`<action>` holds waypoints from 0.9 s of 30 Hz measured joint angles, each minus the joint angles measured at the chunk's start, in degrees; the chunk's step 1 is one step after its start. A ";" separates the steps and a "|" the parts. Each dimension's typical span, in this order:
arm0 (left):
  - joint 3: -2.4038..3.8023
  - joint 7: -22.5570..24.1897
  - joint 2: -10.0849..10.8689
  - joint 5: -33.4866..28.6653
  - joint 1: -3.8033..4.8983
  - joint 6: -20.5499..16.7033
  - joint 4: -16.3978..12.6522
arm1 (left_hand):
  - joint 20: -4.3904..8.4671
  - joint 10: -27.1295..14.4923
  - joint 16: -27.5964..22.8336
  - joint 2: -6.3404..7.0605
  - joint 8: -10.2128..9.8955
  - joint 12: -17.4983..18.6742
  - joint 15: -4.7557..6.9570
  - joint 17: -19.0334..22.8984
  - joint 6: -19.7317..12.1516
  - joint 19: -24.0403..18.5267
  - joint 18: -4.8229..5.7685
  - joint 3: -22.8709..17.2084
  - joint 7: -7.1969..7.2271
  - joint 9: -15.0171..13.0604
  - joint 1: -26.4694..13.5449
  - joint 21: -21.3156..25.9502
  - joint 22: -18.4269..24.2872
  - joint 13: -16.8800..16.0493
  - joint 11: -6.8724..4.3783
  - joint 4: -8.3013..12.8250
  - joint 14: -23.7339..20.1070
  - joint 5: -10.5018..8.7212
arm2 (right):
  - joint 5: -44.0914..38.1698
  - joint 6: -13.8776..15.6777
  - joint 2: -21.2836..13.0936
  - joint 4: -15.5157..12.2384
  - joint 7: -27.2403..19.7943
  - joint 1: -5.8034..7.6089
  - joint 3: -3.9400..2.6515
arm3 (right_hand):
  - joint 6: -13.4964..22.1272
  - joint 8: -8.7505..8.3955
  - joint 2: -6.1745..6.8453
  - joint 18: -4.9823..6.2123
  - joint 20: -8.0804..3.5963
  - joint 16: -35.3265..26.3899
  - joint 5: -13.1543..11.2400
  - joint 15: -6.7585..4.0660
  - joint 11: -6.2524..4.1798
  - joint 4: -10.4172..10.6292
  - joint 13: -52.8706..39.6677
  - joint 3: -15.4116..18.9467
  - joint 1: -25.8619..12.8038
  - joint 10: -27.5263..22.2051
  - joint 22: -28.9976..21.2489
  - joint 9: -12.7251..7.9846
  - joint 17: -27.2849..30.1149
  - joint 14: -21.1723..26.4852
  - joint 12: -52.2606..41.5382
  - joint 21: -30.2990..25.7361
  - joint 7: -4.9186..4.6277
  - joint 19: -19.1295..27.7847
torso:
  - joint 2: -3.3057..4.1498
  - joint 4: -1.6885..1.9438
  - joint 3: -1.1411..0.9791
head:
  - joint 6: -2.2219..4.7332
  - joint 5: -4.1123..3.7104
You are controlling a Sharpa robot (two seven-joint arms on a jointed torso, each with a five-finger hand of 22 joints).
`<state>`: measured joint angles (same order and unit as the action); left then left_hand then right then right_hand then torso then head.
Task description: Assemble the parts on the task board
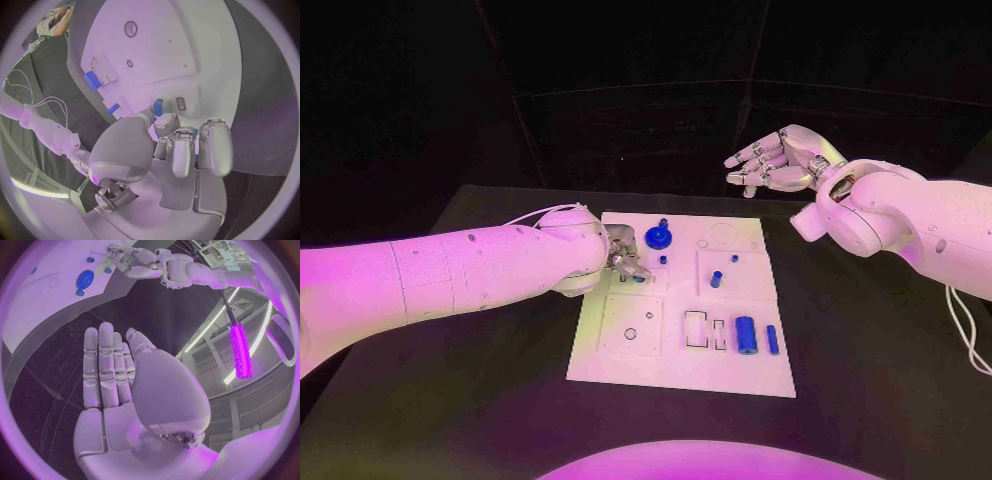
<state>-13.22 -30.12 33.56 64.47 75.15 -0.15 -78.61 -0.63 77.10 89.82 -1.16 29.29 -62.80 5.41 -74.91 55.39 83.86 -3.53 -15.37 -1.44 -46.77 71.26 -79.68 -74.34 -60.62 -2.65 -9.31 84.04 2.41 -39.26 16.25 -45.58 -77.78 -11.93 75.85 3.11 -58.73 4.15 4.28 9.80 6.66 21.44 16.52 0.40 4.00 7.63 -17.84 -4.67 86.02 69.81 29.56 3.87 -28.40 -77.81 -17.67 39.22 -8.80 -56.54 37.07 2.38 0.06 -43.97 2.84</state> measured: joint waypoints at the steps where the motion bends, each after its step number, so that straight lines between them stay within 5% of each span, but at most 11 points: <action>1: 0.00 0.00 0.01 0.00 0.00 0.05 0.00 | 0.00 0.00 0.00 0.00 0.00 0.00 0.00 0.00 0.00 0.00 0.00 0.00 0.00 0.00 0.00 0.00 0.00 0.00 0.00 0.00 0.00 0.00 | 0.00 -0.01 0.01 0.01 0.00 0.00 0.00 | 0.00 0.00 0.00 0.00 0.00 0.00 0.00 0.00 0.00 0.00 0.00 0.00 0.00 0.00 0.00 0.00 0.00 0.00 0.00 0.00 0.00 0.00 | 0.00 -0.02 0.00 | -0.01 0.05; 10: 0.03 -0.02 -0.15 0.01 0.08 0.63 0.33 | 0.00 -0.01 0.00 0.25 -0.01 0.00 0.00 0.00 0.03 0.00 0.00 -0.81 0.01 -0.63 -0.25 0.00 -0.08 0.11 0.01 -0.46 0.00 -0.04 | -0.01 -0.07 0.05 0.05 0.00 0.00 0.01 | 0.00 0.00 0.00 0.00 0.00 0.00 0.00 0.00 0.00 0.00 0.00 0.00 0.00 0.00 0.01 0.00 0.01 0.00 0.00 0.00 0.00 0.00 | 0.01 -0.17 -0.01 | -0.18 -0.20; 19: 0.06 -0.10 -0.90 -0.14 0.14 1.44 1.39 | 0.00 0.30 0.00 1.75 0.52 0.00 0.21 0.00 0.88 0.00 0.00 -4.65 0.42 -1.56 -4.47 0.00 -0.37 0.17 -0.12 2.92 -0.21 -0.04 | -0.01 -0.09 0.02 0.02 0.00 0.00 0.01 | 0.00 0.00 0.00 0.00 0.00 0.00 0.00 0.00 0.00 0.00 -0.01 0.00 0.00 0.00 0.01 0.00 0.01 0.00 0.00 0.00 0.00 0.00 | 0.01 -0.20 -0.04 | 0.03 -0.20; 27: -0.01 -0.18 -1.60 -0.31 0.10 2.24 2.23 | 0.00 0.52 0.00 2.11 0.80 0.00 0.42 0.00 1.67 0.00 0.00 -3.11 0.84 -2.06 -6.39 0.00 -0.61 0.17 -0.33 1.39 0.00 -0.02 | -0.01 -0.09 0.01 -0.05 0.00 0.00 0.01 | 0.00 0.00 0.00 0.00 0.00 0.00 0.00 0.00 0.00 0.00 -0.01 0.00 0.00 0.00 0.01 0.00 0.02 0.00 0.00 0.00 0.00 0.00 | 0.05 -0.16 -0.05 | 0.15 -0.28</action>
<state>-13.23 -30.30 31.97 64.16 75.26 2.10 -76.39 -0.63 77.62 89.82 0.95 30.09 -62.80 5.83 -74.91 57.06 83.86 -3.53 -18.48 -0.60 -48.83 64.88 -79.68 -74.95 -60.45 -2.97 -7.92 84.04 2.40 -39.27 16.16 -45.57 -77.83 -11.92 75.85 3.11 -58.73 4.15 4.28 9.80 6.66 21.44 16.52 0.40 3.99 7.63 -17.85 -4.66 86.02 69.81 29.57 3.87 -28.38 -77.81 -17.68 39.22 -8.80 -56.54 37.12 2.22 0.01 -43.82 2.56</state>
